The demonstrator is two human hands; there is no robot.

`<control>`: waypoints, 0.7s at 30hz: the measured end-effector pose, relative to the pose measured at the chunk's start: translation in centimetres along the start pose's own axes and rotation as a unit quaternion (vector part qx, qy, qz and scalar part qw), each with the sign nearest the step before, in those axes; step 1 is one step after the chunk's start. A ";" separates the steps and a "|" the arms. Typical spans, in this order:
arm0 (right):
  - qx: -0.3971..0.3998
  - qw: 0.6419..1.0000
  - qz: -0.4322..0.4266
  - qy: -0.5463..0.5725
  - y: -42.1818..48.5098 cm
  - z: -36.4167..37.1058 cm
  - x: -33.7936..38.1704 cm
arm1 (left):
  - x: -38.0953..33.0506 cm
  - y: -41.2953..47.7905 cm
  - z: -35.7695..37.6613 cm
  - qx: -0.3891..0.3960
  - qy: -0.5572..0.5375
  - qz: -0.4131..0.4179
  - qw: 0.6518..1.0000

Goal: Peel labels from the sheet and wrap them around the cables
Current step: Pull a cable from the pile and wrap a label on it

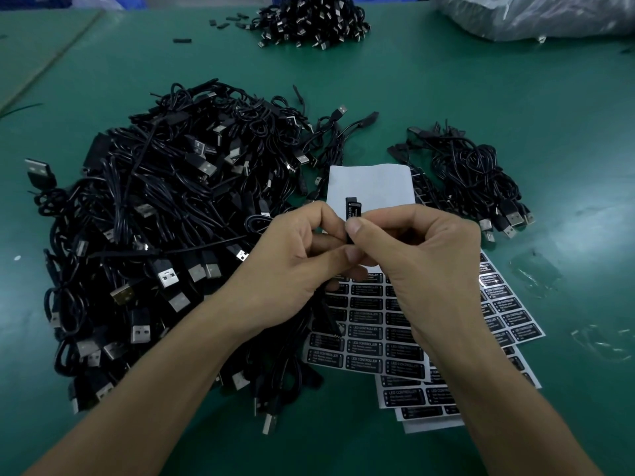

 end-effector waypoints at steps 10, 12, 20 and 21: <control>-0.034 0.999 0.004 -0.027 0.0 -1.1 -0.6 | 0.1 0.0 0.0 0.002 -0.015 0.007 1.000; -0.035 0.999 0.008 -0.030 0.2 -1.3 -0.8 | 0.1 0.0 0.1 0.002 -0.014 0.005 1.000; 0.038 0.998 0.041 0.009 0.4 0.2 -1.3 | 0.4 0.0 0.1 0.009 0.005 -0.021 1.000; 0.040 0.998 0.041 0.017 0.4 0.3 -1.3 | 0.5 0.0 0.0 0.008 0.012 -0.026 1.000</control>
Point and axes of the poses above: each hand's wrist, its own y-axis towards the middle knuckle, its own z-axis out of the palm, x = y × z, the point moved 9 cm from there along y, towards the middle knuckle, and after that the axes turned 8 degrees about x, right-handed, at the moved point
